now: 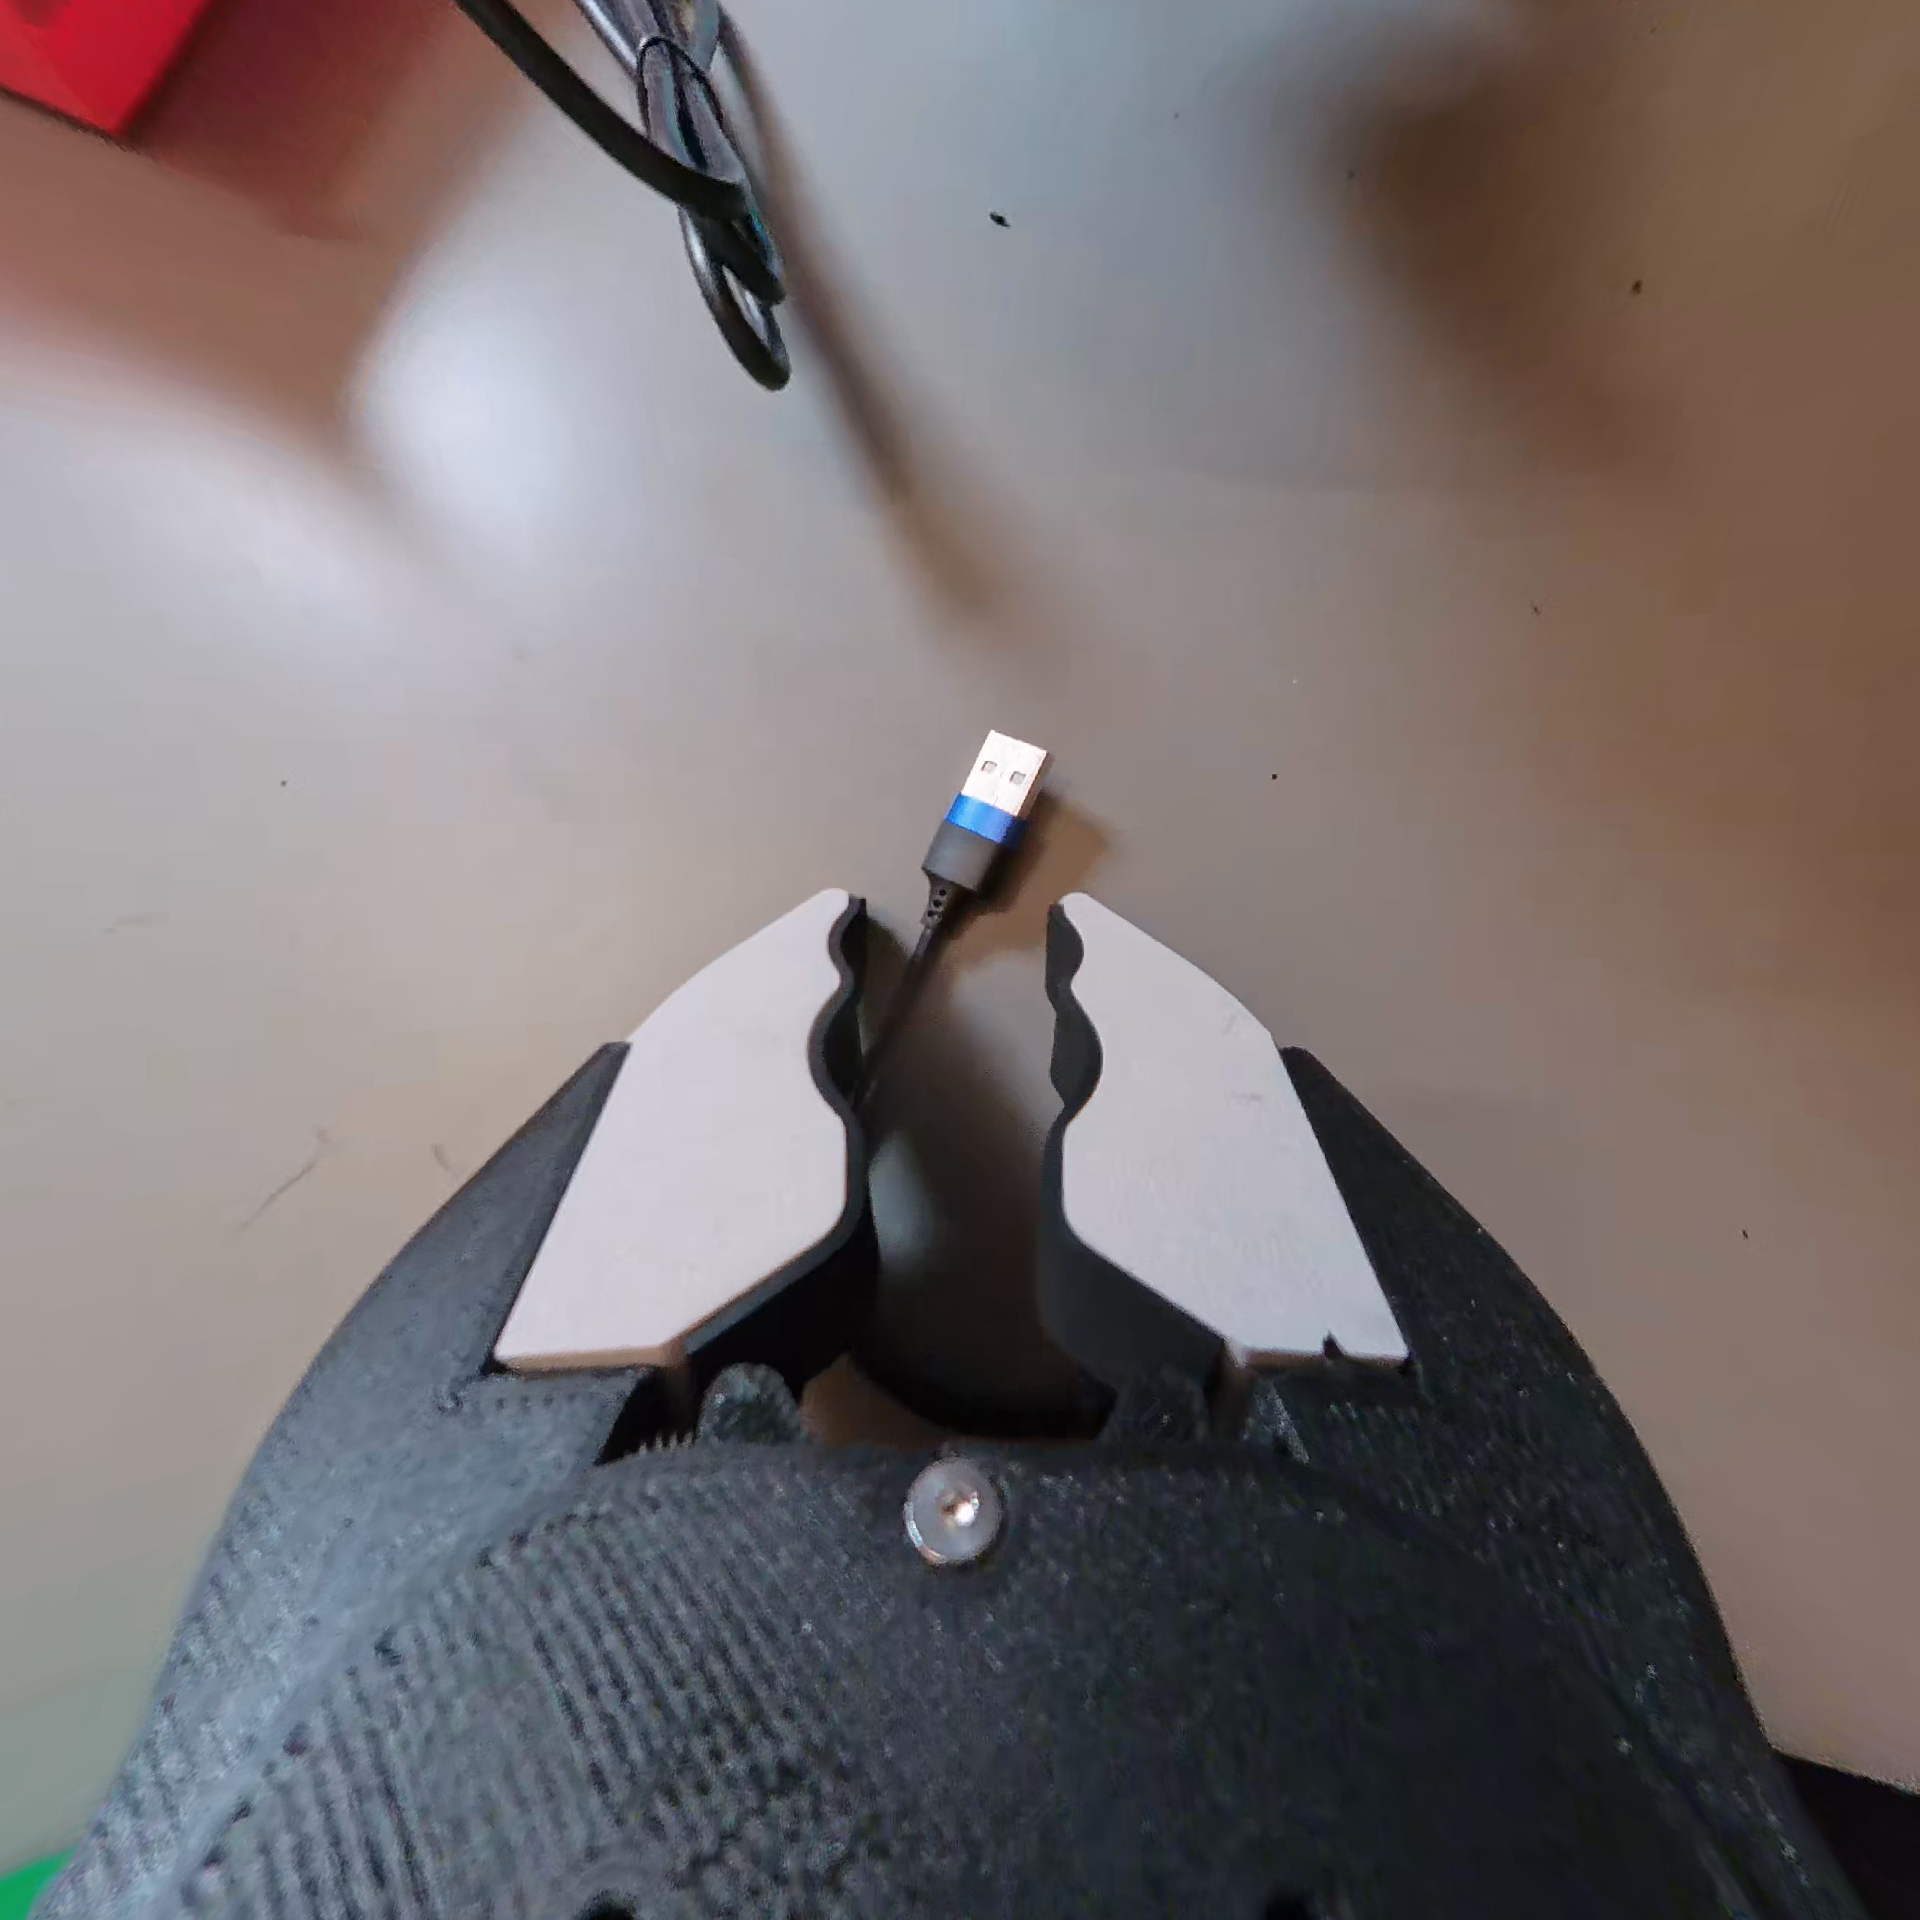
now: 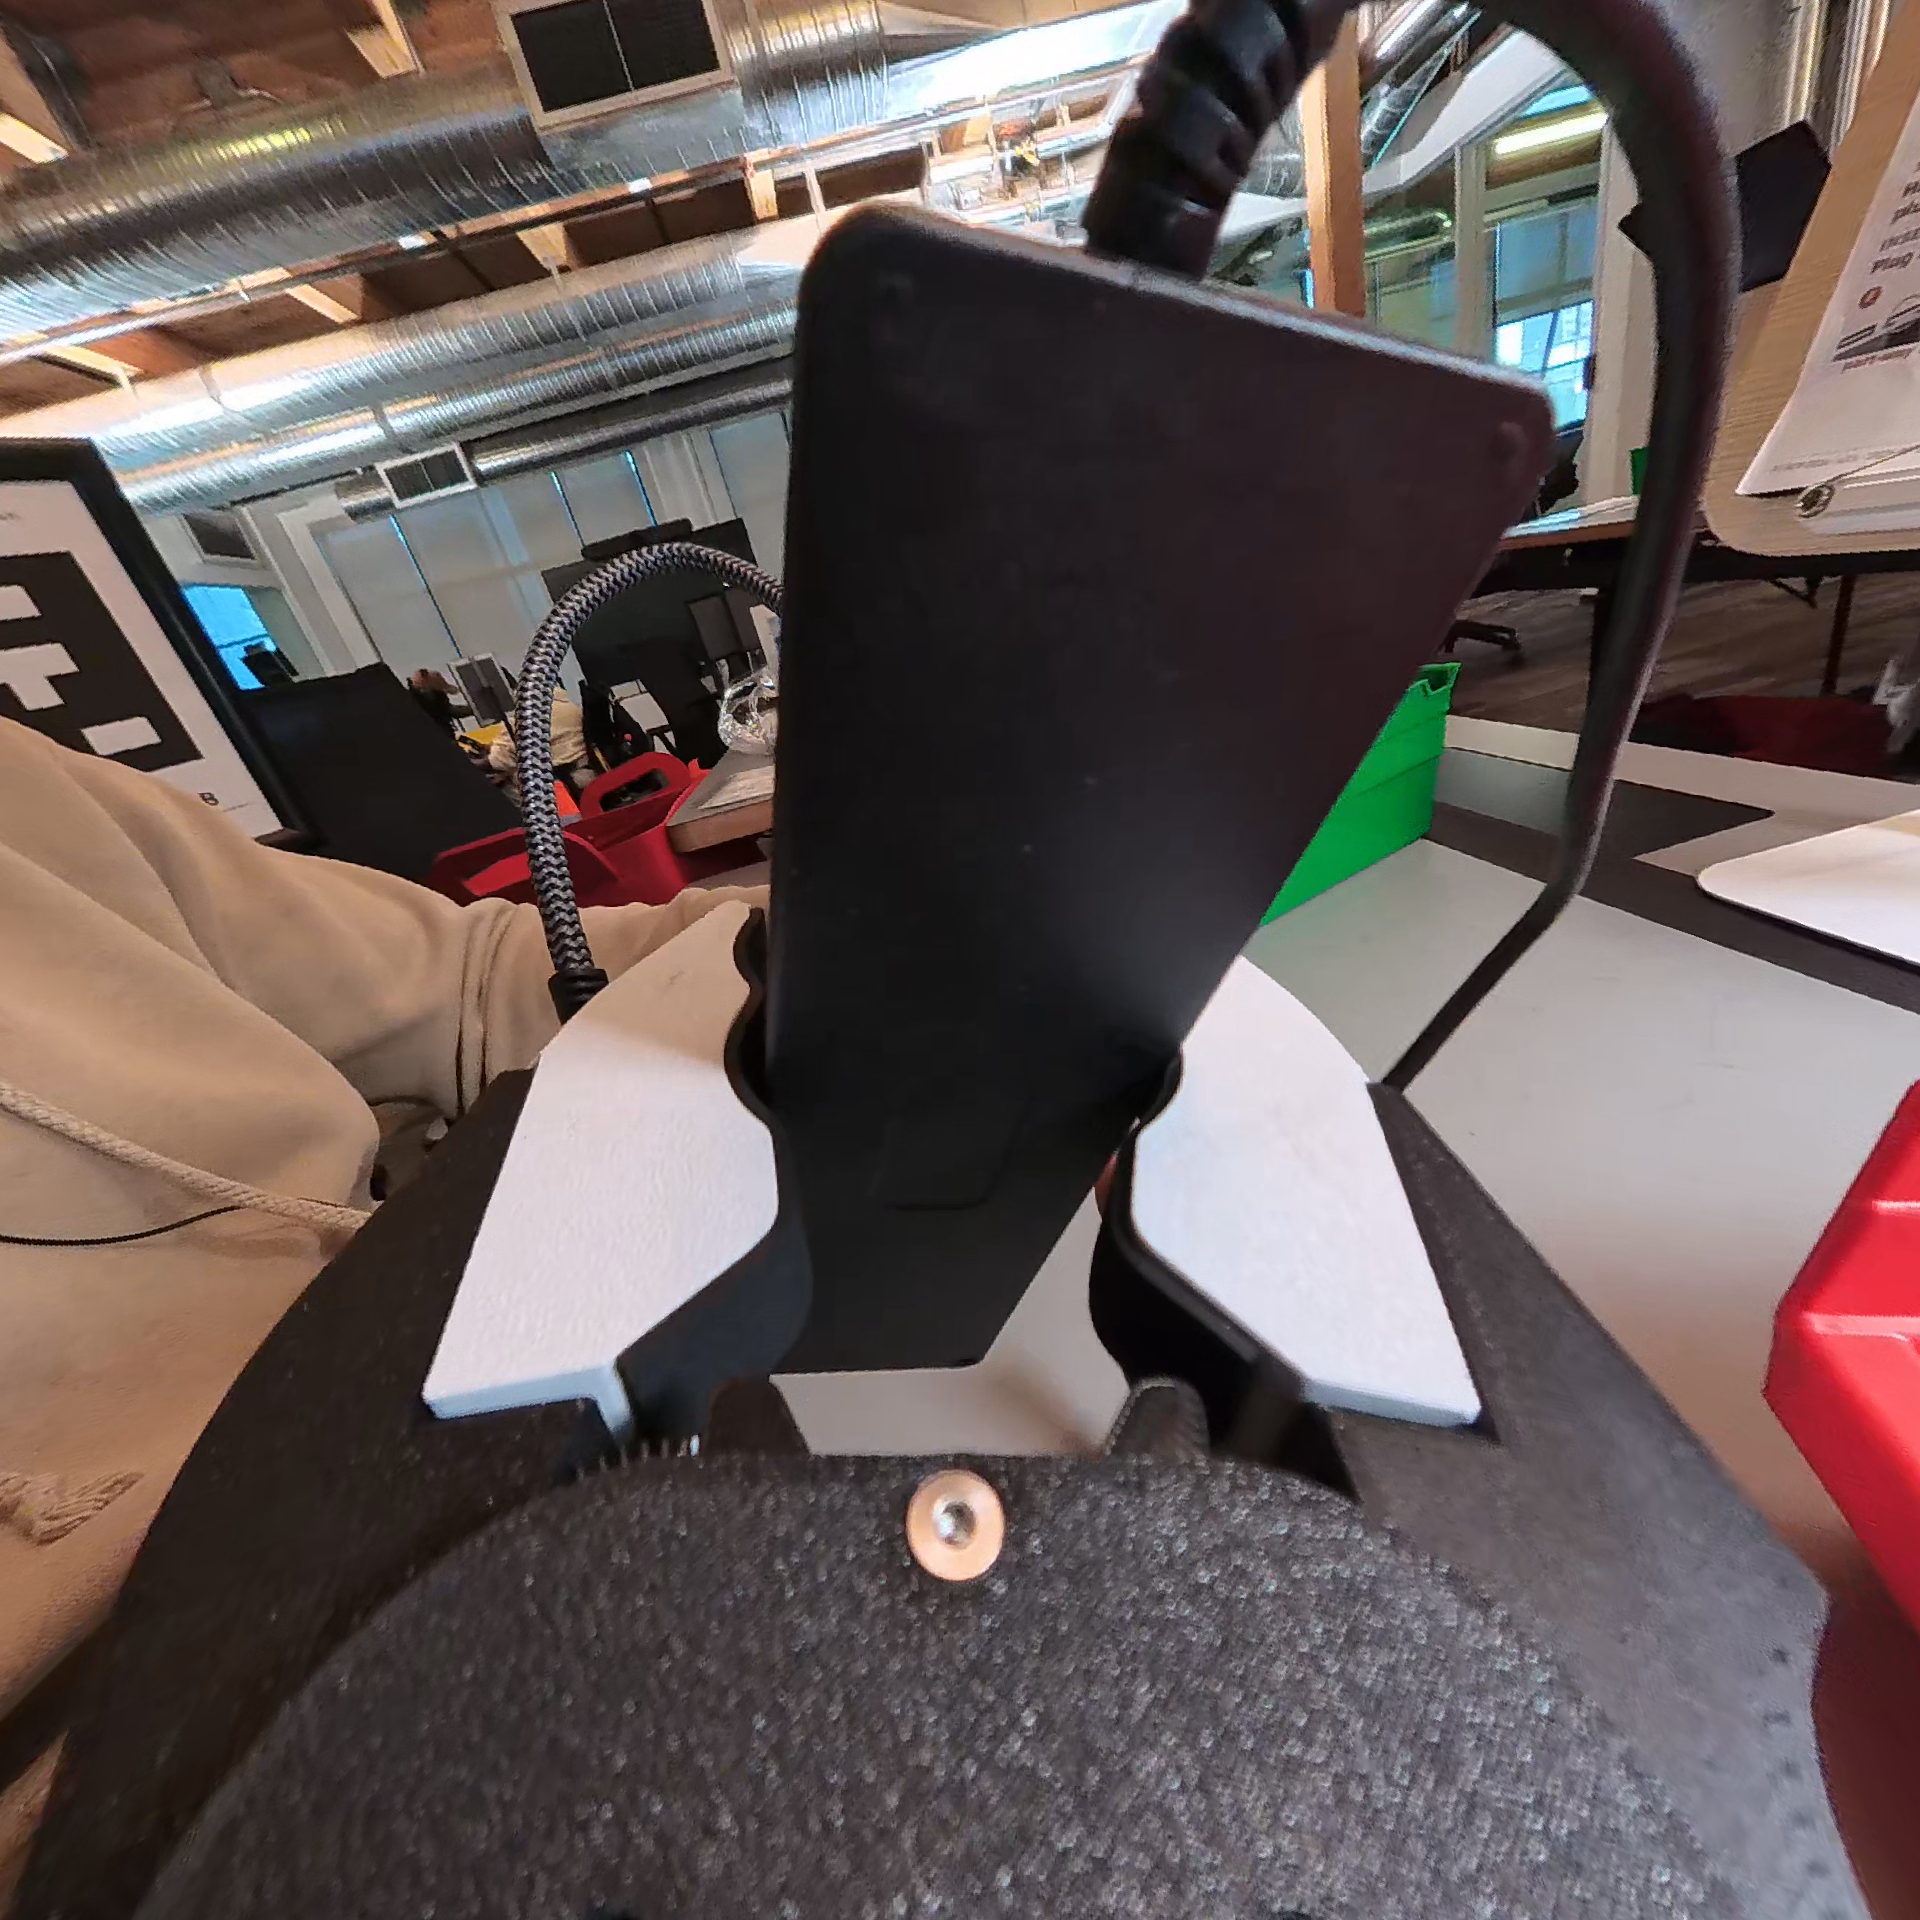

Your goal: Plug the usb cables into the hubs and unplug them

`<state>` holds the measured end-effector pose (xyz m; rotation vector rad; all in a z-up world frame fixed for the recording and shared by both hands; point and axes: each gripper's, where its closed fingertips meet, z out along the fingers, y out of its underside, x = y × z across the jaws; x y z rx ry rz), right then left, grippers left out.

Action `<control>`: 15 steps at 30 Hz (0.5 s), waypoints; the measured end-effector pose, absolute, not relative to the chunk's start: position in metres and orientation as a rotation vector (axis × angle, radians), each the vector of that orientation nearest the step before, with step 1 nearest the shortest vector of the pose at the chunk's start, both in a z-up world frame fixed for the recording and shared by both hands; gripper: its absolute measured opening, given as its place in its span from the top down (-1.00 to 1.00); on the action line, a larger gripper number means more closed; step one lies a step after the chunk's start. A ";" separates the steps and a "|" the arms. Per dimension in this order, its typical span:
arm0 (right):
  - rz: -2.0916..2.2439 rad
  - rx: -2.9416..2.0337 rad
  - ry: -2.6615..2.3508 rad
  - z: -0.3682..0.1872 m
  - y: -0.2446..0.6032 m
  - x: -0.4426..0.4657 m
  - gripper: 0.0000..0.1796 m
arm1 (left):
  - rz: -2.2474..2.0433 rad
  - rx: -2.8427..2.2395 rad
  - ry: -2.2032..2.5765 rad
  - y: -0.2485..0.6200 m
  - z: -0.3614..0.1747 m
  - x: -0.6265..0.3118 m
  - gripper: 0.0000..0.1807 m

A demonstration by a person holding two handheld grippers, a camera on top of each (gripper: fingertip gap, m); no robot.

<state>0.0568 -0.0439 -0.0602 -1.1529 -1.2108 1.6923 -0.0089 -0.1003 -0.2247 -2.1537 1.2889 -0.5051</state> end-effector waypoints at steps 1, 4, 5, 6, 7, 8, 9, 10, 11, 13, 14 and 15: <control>1.696 -1.149 -1.209 -0.060 -0.044 0.057 0.25 | -0.514 -2.146 1.291 -0.100 -0.225 -0.008 0.65; 1.711 -1.149 -1.203 -0.060 -0.044 0.057 0.25 | -0.523 -2.136 1.289 -0.099 -0.225 -0.006 0.72; 1.714 -1.148 -1.200 -0.059 -0.044 0.057 0.25 | -0.523 -2.135 1.292 -0.099 -0.225 -0.007 0.76; 1.717 -1.146 -1.199 -0.059 -0.044 0.057 0.25 | -0.523 -2.132 1.299 -0.100 -0.225 -0.006 0.77; 1.720 -1.144 -1.199 -0.059 -0.044 0.058 0.25 | -0.518 -2.130 1.305 -0.100 -0.225 -0.006 0.79; 1.722 -1.140 -1.200 -0.058 -0.044 0.058 0.25 | -0.506 -2.134 1.305 -0.100 -0.225 -0.007 0.81; 1.726 -1.134 -1.202 -0.058 -0.045 0.059 0.25 | -0.476 -2.143 1.297 -0.097 -0.225 -0.008 0.83; 1.734 -1.124 -1.205 -0.057 -0.046 0.059 0.25 | -0.430 -2.147 1.287 -0.094 -0.224 -0.010 0.85; 1.745 -1.112 -1.207 -0.055 -0.047 0.060 0.26 | -0.394 -2.137 1.277 -0.091 -0.222 -0.012 0.87; 1.776 -1.085 -1.212 -0.052 -0.050 0.063 0.26 | -0.387 -2.093 1.213 -0.084 -0.209 -0.013 0.87; 1.794 -1.071 -1.216 -0.051 -0.052 0.064 0.26 | -0.408 -2.065 1.167 -0.082 -0.200 -0.012 0.87; 1.806 -1.062 -1.220 -0.050 -0.054 0.064 0.26 | -0.440 -2.029 1.119 -0.079 -0.189 -0.011 0.87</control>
